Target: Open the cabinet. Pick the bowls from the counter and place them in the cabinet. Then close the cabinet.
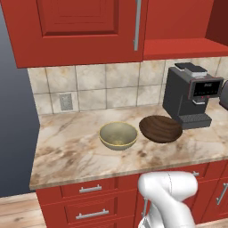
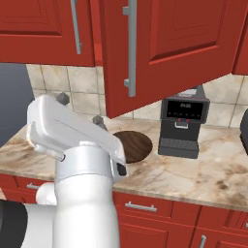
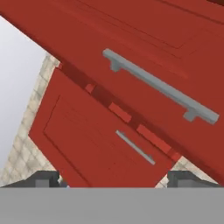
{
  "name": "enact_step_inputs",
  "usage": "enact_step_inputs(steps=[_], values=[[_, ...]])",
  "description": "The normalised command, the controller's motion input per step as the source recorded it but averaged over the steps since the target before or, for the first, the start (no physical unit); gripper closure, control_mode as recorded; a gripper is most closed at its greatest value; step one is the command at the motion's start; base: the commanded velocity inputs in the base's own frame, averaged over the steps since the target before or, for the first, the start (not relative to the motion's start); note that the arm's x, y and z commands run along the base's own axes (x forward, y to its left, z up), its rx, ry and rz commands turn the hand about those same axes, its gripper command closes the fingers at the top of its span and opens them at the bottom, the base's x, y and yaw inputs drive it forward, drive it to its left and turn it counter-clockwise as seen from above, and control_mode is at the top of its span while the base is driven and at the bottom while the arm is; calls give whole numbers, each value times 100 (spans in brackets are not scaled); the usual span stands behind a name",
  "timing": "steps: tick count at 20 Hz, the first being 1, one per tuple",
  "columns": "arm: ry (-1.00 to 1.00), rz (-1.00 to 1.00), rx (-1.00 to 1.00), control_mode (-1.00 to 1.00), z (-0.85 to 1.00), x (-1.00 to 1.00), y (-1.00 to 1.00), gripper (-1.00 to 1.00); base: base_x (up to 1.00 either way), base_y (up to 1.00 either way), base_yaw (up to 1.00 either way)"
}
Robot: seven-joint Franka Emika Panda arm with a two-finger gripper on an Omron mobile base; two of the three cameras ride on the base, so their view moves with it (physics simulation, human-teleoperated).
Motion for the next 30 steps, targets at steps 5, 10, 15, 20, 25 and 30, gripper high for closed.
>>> enact_step_inputs(steps=[5, 10, 15, 20, 25, 30], values=[[-13, -51, -23, -100, 10, -1, 96, -100, 0, 0, 0], [-6, -60, -18, -100, 17, -6, 81, -100, 0, 0, 0], [-1, -44, -18, -100, 6, 31, 74, -100, 0, 0, 0], [-6, -9, -2, -100, -16, 69, 2, -100, 0, 0, 0], [-5, 0, 0, -100, -20, 57, -29, -100, 0, 0, 0], [0, 0, 0, -100, -17, 54, -19, -100, 0, 0, 0]])
